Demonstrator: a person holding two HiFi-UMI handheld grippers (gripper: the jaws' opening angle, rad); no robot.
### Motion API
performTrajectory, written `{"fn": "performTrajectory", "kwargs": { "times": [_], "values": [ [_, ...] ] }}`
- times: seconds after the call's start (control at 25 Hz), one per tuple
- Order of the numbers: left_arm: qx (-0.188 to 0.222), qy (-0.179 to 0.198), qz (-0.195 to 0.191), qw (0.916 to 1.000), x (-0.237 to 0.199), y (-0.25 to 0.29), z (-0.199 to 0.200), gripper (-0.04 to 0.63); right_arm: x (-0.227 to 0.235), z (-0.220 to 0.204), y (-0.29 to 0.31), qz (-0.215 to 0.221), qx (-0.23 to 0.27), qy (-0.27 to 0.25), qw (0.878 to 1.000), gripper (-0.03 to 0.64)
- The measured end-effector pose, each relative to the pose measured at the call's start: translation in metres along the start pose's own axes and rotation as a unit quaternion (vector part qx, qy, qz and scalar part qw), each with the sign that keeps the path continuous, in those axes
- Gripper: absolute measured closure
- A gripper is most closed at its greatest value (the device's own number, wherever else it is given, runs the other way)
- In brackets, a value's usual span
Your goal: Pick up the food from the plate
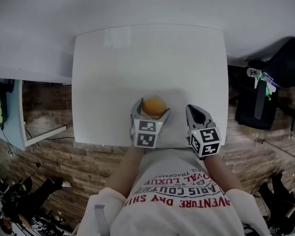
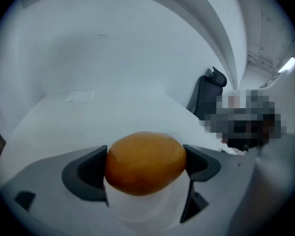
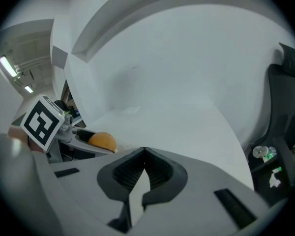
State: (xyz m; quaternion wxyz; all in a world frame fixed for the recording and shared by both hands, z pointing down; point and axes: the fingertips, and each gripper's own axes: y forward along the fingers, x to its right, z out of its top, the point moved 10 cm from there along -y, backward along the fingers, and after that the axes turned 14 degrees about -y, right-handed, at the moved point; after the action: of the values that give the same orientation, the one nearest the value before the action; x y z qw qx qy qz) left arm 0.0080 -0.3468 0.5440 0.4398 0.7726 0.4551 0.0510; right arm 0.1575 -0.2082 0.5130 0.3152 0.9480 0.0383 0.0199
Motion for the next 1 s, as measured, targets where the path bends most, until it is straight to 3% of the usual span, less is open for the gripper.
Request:
{"fn": "performTrajectory", "kwargs": {
  "times": [0.32, 0.48, 0.64, 0.88, 1.0],
  "values": [
    [0.119, 0.025, -0.010, 0.9925, 0.001, -0.046, 0.054, 0.114, -0.004, 0.040, -0.011, -0.041, 0.068, -0.017, 0.997, 0.606],
    [0.201, 0.047, -0.002, 0.9784, -0.002, -0.076, 0.077, 0.114, -0.007, 0.068, -0.022, -0.058, 0.114, -0.021, 0.992, 0.606],
    [0.257, 0.057, 0.000, 0.9648, -0.003, -0.112, 0.091, 0.114, -0.022, 0.093, -0.041, -0.066, 0.156, -0.029, 0.985, 0.606],
    [0.308, 0.093, 0.004, 0.9467, -0.002, -0.144, 0.106, 0.114, -0.036, 0.109, -0.052, -0.075, 0.204, -0.055, 0.974, 0.606],
    [0.319, 0.104, -0.002, 0.9421, -0.003, -0.153, 0.108, 0.114, -0.043, 0.108, -0.052, -0.071, 0.207, -0.050, 0.975, 0.606]
  ]
}}
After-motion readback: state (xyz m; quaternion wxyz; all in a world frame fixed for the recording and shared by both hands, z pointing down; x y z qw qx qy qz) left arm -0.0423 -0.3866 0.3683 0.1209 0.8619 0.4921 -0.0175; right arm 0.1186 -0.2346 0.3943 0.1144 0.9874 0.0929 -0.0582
